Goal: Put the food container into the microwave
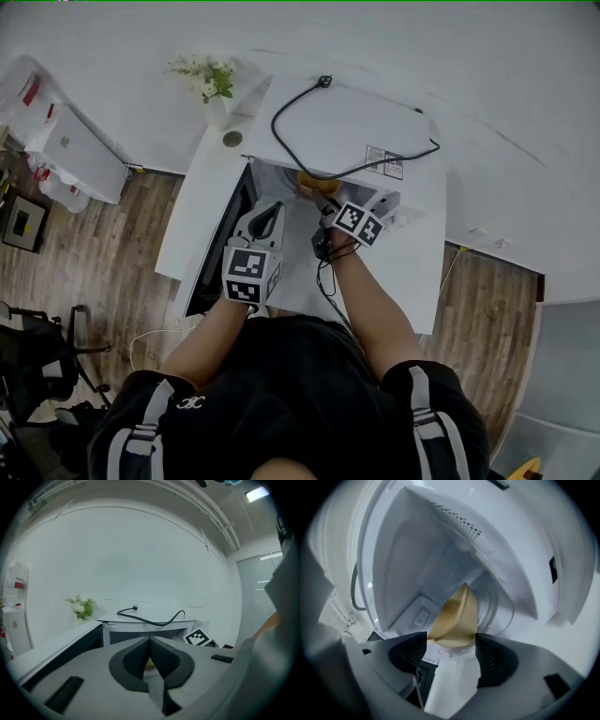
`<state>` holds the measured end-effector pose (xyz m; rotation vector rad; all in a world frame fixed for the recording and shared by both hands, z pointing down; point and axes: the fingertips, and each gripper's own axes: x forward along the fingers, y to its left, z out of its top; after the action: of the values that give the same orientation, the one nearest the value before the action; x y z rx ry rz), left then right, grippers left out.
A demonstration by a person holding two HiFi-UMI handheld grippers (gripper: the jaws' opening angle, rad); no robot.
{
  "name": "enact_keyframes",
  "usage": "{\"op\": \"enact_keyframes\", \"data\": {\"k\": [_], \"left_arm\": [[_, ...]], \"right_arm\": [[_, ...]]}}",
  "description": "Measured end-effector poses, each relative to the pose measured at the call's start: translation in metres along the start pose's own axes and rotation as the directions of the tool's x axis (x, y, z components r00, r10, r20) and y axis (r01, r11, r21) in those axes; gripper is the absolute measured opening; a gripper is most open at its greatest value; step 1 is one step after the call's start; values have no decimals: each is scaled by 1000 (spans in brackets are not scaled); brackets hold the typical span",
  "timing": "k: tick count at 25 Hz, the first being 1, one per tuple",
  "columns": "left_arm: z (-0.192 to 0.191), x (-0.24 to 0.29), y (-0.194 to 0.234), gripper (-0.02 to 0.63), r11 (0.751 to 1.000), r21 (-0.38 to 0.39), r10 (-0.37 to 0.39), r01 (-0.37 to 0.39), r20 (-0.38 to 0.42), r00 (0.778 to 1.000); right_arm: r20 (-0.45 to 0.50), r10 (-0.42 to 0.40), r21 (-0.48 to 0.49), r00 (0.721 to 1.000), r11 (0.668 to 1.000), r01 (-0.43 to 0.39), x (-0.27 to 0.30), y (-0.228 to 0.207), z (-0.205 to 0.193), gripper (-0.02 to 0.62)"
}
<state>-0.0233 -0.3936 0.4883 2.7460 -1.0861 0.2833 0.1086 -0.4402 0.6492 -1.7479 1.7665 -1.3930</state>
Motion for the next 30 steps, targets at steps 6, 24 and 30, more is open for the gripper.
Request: {"op": "enact_keyframes", "data": {"k": [6, 24, 30], "left_arm": [[0, 4, -4, 12, 1000, 5, -6, 6, -1, 1000], [0, 20, -16, 12, 999, -1, -40, 40, -9, 999], [-1, 29, -31, 12, 997, 8, -71, 71, -17, 997]], "right_arm": [[-10, 3, -82, 1000, 997, -4, -3, 5, 4, 371], [279, 119, -634, 953, 768, 90, -114, 79, 47, 2], [336, 205, -721, 919, 684, 111, -155, 107, 61, 0]]}}
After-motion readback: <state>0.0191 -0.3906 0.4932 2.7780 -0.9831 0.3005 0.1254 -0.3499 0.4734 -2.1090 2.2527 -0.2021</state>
